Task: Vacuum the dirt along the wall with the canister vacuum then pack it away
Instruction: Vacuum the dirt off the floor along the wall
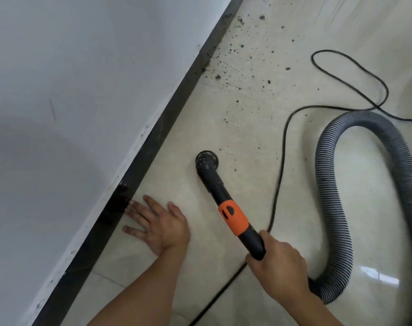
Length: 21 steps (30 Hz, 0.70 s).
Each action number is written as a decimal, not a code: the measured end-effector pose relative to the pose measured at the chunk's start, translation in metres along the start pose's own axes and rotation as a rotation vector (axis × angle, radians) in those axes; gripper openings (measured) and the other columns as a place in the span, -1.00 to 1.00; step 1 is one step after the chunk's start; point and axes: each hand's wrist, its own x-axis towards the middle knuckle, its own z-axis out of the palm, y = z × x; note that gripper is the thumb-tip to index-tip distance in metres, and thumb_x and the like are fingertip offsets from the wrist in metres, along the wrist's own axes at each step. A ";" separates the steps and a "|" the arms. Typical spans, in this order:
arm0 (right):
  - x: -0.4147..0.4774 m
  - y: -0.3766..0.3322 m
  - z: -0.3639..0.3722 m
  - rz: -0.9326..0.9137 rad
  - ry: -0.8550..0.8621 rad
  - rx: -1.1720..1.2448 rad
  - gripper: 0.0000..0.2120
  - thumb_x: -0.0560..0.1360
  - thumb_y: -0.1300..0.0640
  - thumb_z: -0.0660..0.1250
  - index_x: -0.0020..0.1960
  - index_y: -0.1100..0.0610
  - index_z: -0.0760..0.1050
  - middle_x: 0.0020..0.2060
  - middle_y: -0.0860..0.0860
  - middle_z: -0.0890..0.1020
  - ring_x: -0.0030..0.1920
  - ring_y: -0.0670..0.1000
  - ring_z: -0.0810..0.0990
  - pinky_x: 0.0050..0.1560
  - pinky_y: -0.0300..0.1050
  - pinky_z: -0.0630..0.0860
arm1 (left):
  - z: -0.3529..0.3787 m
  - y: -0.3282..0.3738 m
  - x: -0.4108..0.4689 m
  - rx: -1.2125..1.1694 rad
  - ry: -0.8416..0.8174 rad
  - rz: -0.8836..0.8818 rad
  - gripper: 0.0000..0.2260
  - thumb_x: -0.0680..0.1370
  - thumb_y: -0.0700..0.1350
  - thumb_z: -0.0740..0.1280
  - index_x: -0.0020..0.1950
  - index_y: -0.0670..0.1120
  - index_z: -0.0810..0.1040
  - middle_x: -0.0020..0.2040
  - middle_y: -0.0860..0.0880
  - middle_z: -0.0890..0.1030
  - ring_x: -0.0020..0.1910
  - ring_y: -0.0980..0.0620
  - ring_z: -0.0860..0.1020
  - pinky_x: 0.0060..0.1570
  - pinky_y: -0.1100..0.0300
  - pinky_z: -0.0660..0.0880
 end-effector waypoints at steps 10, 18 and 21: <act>-0.041 0.053 0.013 0.222 0.130 0.191 -0.82 0.45 -0.02 0.35 -0.15 -0.01 0.35 -0.39 -0.09 0.49 -0.39 -0.07 0.42 -0.41 -0.15 0.25 | -0.006 0.002 -0.004 0.040 0.004 0.012 -0.41 0.62 0.06 0.01 0.57 -0.20 0.03 0.55 -0.33 -0.03 0.54 -0.28 -0.11 0.40 -0.36 -0.18; -0.045 0.009 0.037 -0.027 0.048 0.203 -0.82 0.50 -0.06 0.30 -0.02 -0.04 0.33 -0.21 -0.08 0.53 -0.25 0.01 0.45 -0.24 -0.11 0.37 | -0.002 0.004 -0.005 0.118 0.002 0.092 -0.40 0.62 0.10 -0.03 0.58 -0.19 -0.01 0.55 -0.32 -0.07 0.53 -0.29 -0.12 0.44 -0.30 -0.18; -0.023 -0.010 0.032 -0.044 0.064 0.205 -0.82 0.49 -0.05 0.29 -0.01 -0.01 0.35 -0.17 -0.02 0.53 -0.17 0.11 0.50 -0.18 -0.08 0.35 | -0.002 0.011 -0.005 0.104 0.002 0.066 -0.39 0.62 0.10 0.00 0.57 -0.21 0.00 0.54 -0.35 -0.06 0.53 -0.31 -0.12 0.43 -0.31 -0.17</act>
